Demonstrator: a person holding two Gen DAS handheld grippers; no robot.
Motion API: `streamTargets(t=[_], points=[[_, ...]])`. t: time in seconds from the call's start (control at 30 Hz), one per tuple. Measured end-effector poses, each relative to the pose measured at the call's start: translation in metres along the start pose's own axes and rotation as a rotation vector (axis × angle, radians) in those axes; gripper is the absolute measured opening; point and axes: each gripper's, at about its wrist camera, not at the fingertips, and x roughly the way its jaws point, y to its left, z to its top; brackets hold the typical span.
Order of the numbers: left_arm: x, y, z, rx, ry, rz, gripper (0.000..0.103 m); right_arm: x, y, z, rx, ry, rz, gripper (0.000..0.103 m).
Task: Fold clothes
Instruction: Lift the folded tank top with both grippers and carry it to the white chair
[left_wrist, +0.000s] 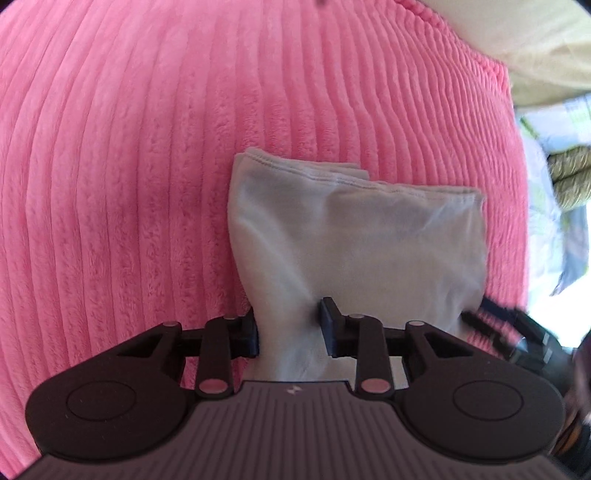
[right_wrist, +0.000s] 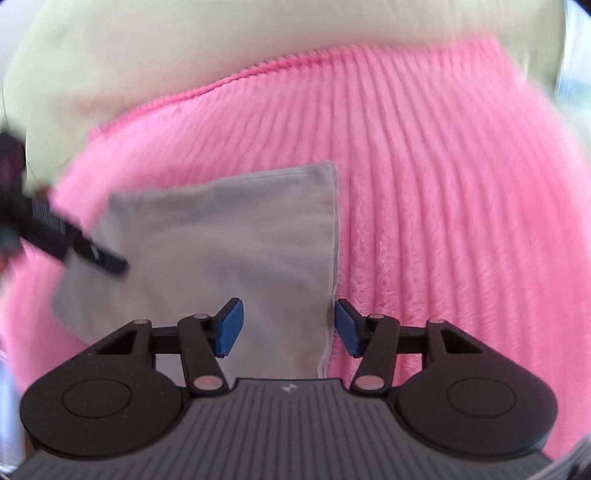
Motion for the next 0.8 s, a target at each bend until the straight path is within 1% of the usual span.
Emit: streamTargets(t=[0.07,0.17,0.3,0.37,0.43,0.47,0.53,0.57,0.63,0.7,0.77,0.8], points=[[0.002,-0.004,0.003,0.029,0.000,0.025,0.038,0.010,-0.021,0.004,0.081,0.032,0.090,0.050],[0.005,-0.013,0.005,0.054,-0.001,0.058,0.038,0.024,-0.042,0.010,0.151,0.050,0.193,0.050],[0.008,-0.018,0.008,0.060,-0.009,0.074,0.041,0.036,-0.062,0.022,0.173,0.101,0.306,0.053],[0.009,-0.021,0.010,0.066,-0.014,0.072,0.041,0.045,-0.072,0.028,0.196,0.131,0.372,0.053],[0.007,-0.020,0.010,0.068,-0.016,0.065,0.041,0.054,-0.076,0.035,0.197,0.149,0.417,0.052],[0.007,-0.019,0.011,0.067,-0.015,0.061,0.041,0.059,-0.078,0.037,0.197,0.154,0.432,0.050],[0.004,-0.016,0.012,0.062,-0.012,0.050,0.041,0.064,-0.082,0.038,0.211,0.162,0.465,0.029],[-0.001,-0.010,0.007,0.064,-0.010,0.047,0.041,0.068,-0.084,0.037,0.231,0.169,0.476,0.022],[-0.010,0.000,-0.001,0.066,-0.005,0.039,0.041,0.072,-0.087,0.035,0.256,0.159,0.492,0.019],[-0.017,0.010,-0.005,0.068,0.002,0.031,0.041,0.072,-0.088,0.035,0.269,0.141,0.494,0.013],[-0.023,0.016,-0.004,0.073,0.012,0.027,0.039,0.066,-0.083,0.031,0.277,0.112,0.483,0.009],[-0.025,0.014,-0.003,0.096,0.010,0.039,0.036,0.063,-0.080,0.029,0.276,0.096,0.473,0.008]])
